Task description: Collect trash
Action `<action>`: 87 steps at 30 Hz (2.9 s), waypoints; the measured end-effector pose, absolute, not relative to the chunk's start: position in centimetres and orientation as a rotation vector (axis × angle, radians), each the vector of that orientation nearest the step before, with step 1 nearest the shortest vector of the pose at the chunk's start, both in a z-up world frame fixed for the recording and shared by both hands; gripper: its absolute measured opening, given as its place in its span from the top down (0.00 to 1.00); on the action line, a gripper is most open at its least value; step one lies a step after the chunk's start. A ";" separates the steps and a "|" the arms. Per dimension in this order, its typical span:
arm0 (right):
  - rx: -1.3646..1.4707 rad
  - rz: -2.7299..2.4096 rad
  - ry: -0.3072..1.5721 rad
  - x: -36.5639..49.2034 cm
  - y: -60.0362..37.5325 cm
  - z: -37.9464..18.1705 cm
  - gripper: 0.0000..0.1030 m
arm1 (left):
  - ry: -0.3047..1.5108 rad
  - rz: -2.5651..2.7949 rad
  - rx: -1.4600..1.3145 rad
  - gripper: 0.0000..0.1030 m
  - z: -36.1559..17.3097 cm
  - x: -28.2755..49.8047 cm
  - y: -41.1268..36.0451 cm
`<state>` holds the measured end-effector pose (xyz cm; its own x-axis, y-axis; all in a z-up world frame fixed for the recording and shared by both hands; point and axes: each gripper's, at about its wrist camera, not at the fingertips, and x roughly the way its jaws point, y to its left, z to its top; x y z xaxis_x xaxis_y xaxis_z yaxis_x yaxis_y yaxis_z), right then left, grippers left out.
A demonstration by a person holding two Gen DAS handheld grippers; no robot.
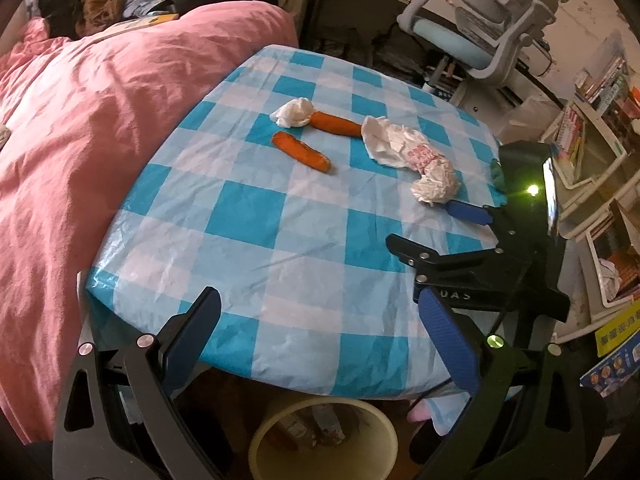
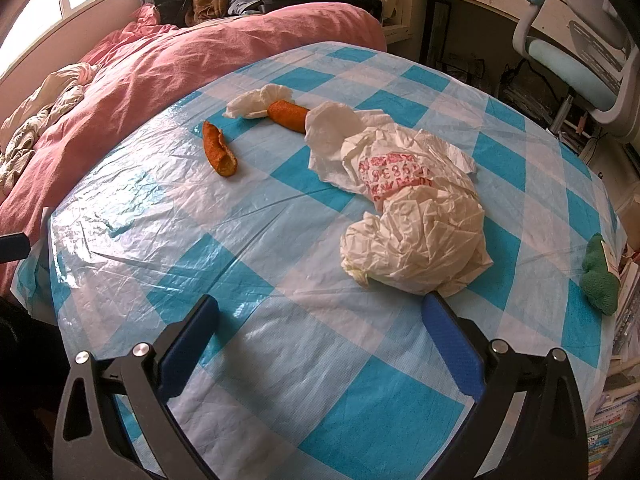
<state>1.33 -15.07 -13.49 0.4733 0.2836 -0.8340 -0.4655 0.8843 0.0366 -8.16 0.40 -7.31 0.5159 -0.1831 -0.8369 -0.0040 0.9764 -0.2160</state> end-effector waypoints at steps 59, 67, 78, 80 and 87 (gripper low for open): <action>-0.206 0.463 0.976 1.3 -15.1 -13.5 0.06 | 1.103 -0.001 -0.072 0.07 -11.4 -7.2 -0.5; -0.206 0.463 0.977 1.3 -15.1 -13.5 0.06 | 1.078 -0.006 -0.071 0.07 -10.8 -7.4 -0.6; -0.206 0.463 0.977 1.3 -15.1 -13.5 0.06 | 1.068 -0.029 -0.069 0.07 -10.3 -7.5 -1.1; -0.206 0.463 0.977 1.3 -15.1 -13.5 0.06 | 1.067 -0.029 -0.074 0.07 -10.3 -7.5 -1.0; -0.206 0.463 0.977 1.3 -15.1 -13.5 0.06 | 1.058 -0.018 -0.071 0.07 -10.2 -7.3 -1.0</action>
<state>1.27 -15.12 -13.47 0.4724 0.2843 -0.8343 -0.4658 0.8841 0.0375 -7.27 -0.96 -10.16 0.4911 -0.0490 -0.8697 -0.0189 0.9976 -0.0668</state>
